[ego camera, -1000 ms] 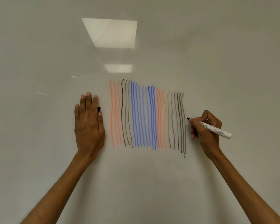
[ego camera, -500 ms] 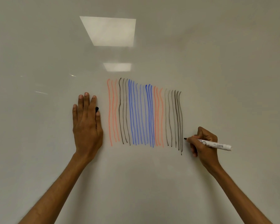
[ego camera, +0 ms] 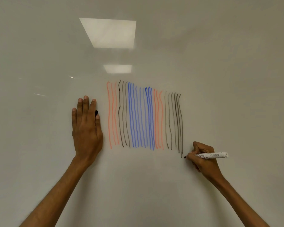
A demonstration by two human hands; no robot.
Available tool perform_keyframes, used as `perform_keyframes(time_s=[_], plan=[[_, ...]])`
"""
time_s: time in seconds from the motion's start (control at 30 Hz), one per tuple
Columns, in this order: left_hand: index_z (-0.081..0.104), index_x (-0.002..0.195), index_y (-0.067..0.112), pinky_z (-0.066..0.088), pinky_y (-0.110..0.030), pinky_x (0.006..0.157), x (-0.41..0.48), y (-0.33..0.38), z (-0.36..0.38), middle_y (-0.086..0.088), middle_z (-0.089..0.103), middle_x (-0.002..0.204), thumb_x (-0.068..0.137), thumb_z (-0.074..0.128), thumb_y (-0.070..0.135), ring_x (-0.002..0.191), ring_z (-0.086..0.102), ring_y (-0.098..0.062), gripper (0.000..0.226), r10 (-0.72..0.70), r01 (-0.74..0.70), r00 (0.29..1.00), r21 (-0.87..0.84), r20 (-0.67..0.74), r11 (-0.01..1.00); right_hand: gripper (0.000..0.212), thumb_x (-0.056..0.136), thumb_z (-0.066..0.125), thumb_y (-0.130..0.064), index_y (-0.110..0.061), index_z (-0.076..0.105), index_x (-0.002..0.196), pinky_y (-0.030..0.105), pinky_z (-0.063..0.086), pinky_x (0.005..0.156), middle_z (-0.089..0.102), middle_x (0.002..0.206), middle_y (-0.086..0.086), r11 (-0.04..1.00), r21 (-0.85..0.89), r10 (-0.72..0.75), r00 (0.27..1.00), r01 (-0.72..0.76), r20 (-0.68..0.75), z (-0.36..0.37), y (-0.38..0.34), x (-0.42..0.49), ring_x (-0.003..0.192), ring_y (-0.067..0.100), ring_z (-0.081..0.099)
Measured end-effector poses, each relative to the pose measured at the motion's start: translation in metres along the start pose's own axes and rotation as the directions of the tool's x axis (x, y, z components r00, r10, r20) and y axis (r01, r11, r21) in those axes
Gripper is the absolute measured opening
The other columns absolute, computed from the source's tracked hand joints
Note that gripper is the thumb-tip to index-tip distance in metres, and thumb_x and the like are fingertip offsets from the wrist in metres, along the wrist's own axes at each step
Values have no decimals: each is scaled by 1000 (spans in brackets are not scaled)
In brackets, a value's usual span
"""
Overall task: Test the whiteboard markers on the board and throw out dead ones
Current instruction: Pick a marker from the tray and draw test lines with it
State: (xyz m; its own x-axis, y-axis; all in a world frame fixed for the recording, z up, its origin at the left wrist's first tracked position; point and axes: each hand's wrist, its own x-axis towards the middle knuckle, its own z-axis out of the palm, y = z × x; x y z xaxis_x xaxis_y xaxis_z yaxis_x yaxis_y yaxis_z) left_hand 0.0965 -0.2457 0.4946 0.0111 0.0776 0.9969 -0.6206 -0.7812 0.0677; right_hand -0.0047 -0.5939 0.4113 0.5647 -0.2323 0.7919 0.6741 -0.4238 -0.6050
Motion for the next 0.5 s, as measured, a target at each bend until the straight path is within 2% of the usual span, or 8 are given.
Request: perform_keyframes(time_s=[0.1,0.17,0.4,0.5], plan=[[29,154,7,9,-43,126,-1,0,-1,-11,21,163,107,30,19,153,12,-22,49,0,0,1000,-2,3,1000,35,74,70,-1,-10,40,58,18,32,35,47,45,11,980,198,29,998,-15,-64,-1,-14,8,33,18,38],[29,154,7,9,-44,125,-1,0,-1,-10,21,164,107,31,18,153,11,-22,49,1,-1,1000,-5,3,1000,35,84,62,12,-6,41,62,16,33,34,53,46,10,961,277,24,993,9,-115,0,-29,19,31,17,41],[28,155,8,11,-46,125,0,-1,-1,-10,22,163,107,32,18,153,12,-21,49,11,-11,1000,-3,7,1000,24,90,62,1,-11,52,73,16,34,38,66,60,2,936,322,-75,975,141,-209,12,-81,66,39,13,50],[29,155,8,11,-46,125,-1,-2,-1,-10,22,163,107,31,18,153,13,-22,49,16,-16,1000,0,6,1000,19,92,62,-3,-15,55,79,18,32,38,69,67,0,934,326,-70,970,146,-234,14,-89,79,41,12,52]])
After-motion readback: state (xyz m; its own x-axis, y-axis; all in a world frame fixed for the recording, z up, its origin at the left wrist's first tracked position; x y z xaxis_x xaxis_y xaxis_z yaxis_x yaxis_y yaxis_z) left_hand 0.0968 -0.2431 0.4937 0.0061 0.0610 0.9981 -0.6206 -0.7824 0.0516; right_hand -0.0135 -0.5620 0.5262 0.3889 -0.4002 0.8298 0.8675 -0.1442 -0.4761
